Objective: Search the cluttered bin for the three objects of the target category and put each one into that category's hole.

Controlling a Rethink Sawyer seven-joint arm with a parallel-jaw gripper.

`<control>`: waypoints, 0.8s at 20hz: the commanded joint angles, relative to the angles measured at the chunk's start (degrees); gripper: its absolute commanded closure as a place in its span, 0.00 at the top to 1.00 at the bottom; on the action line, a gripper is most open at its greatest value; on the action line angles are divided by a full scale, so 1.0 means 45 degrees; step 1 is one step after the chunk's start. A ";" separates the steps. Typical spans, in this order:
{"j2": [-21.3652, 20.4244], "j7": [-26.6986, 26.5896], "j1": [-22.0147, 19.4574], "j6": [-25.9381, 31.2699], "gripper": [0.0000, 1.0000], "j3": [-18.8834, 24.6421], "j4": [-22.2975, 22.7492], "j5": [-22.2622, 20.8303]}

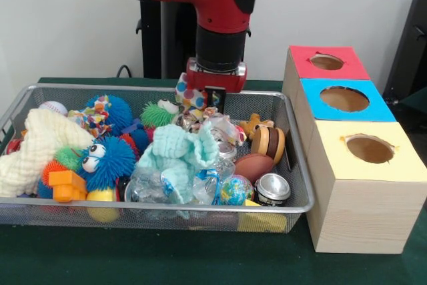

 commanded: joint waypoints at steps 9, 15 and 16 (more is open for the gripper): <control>-0.0124 -0.2612 -0.1773 0.1799 0.00 0.2229 -0.2131 -0.2211; -0.0251 -0.3300 -0.2404 0.2397 0.00 0.2795 -0.2420 -0.2684; -0.0257 -0.3379 -0.2517 0.2490 0.00 0.2903 -0.2428 -0.2756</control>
